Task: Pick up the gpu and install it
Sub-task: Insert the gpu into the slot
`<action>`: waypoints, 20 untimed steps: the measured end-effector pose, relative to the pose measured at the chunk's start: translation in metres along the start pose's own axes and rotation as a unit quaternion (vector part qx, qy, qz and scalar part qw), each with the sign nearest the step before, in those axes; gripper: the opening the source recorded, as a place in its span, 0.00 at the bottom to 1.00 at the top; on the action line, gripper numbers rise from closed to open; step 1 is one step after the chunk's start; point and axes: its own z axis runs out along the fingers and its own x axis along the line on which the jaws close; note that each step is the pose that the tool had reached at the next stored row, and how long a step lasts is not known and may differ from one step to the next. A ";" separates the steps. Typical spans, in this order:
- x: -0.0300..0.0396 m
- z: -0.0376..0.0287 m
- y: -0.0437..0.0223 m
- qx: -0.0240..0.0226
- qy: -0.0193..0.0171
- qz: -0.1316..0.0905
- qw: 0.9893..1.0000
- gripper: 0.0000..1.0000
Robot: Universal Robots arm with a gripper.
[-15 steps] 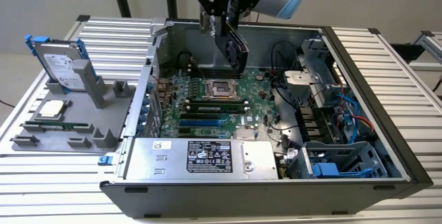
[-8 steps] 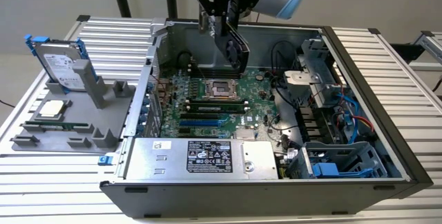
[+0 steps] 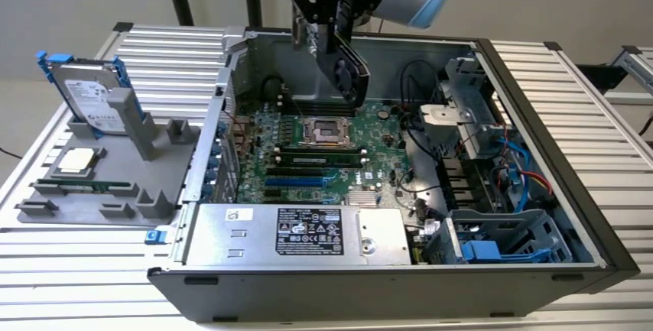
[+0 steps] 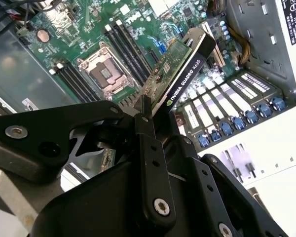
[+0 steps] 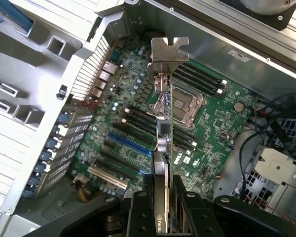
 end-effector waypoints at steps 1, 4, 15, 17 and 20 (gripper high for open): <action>0.0000 -0.0001 0.0000 0.000 0.000 -0.002 1.000 0.00; 0.0000 -0.0001 0.0000 0.000 0.000 -0.007 1.000 0.00; 0.0000 -0.0001 0.0000 -0.001 0.001 -0.036 0.999 0.00; 0.0000 -0.0002 0.0000 -0.001 0.001 -0.042 0.999 0.00; 0.0000 -0.0003 0.0000 -0.001 0.001 -0.051 0.999 0.00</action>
